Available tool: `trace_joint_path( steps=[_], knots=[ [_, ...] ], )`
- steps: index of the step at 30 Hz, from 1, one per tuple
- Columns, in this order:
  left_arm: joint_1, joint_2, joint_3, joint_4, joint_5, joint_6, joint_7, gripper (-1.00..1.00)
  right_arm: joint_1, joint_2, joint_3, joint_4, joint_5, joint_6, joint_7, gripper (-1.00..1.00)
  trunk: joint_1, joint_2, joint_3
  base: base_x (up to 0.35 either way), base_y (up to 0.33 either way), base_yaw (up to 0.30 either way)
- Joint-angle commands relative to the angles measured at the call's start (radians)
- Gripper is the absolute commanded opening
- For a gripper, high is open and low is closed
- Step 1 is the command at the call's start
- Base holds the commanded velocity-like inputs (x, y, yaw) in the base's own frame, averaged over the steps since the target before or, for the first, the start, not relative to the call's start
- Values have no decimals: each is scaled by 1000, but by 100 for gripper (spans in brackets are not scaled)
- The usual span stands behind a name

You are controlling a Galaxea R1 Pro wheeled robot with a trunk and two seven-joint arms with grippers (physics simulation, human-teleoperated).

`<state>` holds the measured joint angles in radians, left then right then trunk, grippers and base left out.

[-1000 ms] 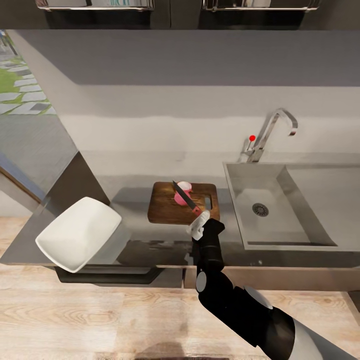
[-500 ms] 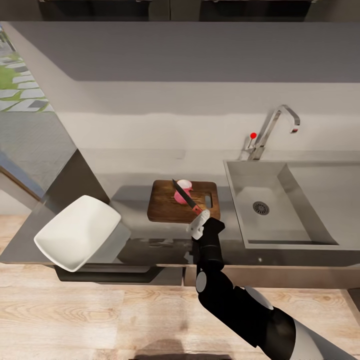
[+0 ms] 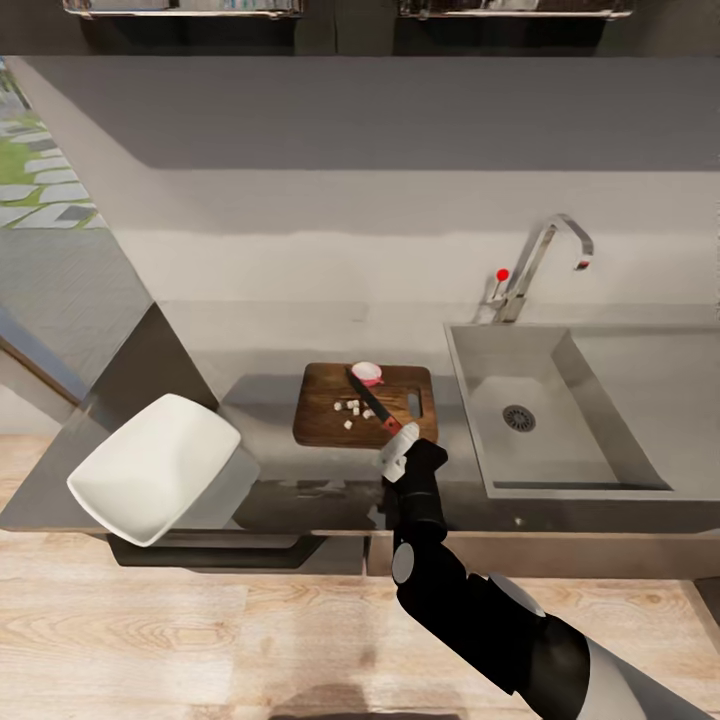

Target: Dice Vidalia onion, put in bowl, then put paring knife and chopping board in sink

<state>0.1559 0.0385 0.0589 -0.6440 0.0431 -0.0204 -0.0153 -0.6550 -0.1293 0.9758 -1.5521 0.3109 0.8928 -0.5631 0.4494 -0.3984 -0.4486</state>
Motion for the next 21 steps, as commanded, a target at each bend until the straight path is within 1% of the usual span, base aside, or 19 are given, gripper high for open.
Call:
trace_joint_path(
  steps=[1,5,7,8,10,12,16,21],
  knots=[
    [1,0,1,-1,4,-1,-2,100,-2,-1,3,-1,-1,4,-6,-100,1,-2,-1,0,0,-28],
    [1,0,1,0,4,-1,-2,100,-2,1,-2,-5,2,1,-6,-100,1,-2,0,0,0,-7],
    [1,0,1,-1,4,-1,-2,100,-2,3,-12,-14,2,-1,-6,-100,1,-2,0,0,0,-1],
    [1,0,1,-1,4,-1,-2,100,-2,4,-21,-15,2,-1,-6,-100,1,-2,0,0,0,0],
    [1,0,1,-2,4,-1,-2,100,-2,7,-55,-23,2,-2,-6,-100,1,-2,0,0,0,0],
    [1,0,1,-2,4,-1,-2,100,-2,8,-70,-28,2,-5,-6,-100,1,-2,0,0,0,0],
    [1,0,1,-2,4,-1,-2,100,-2,10,-77,-30,2,-6,-6,-100,1,-2,0,3,0,0],
    [1,0,1,-2,4,-1,-2,100,-2,8,-75,-29,0,-5,-4,-100,1,-2,0,16,0,0]
  ],
)
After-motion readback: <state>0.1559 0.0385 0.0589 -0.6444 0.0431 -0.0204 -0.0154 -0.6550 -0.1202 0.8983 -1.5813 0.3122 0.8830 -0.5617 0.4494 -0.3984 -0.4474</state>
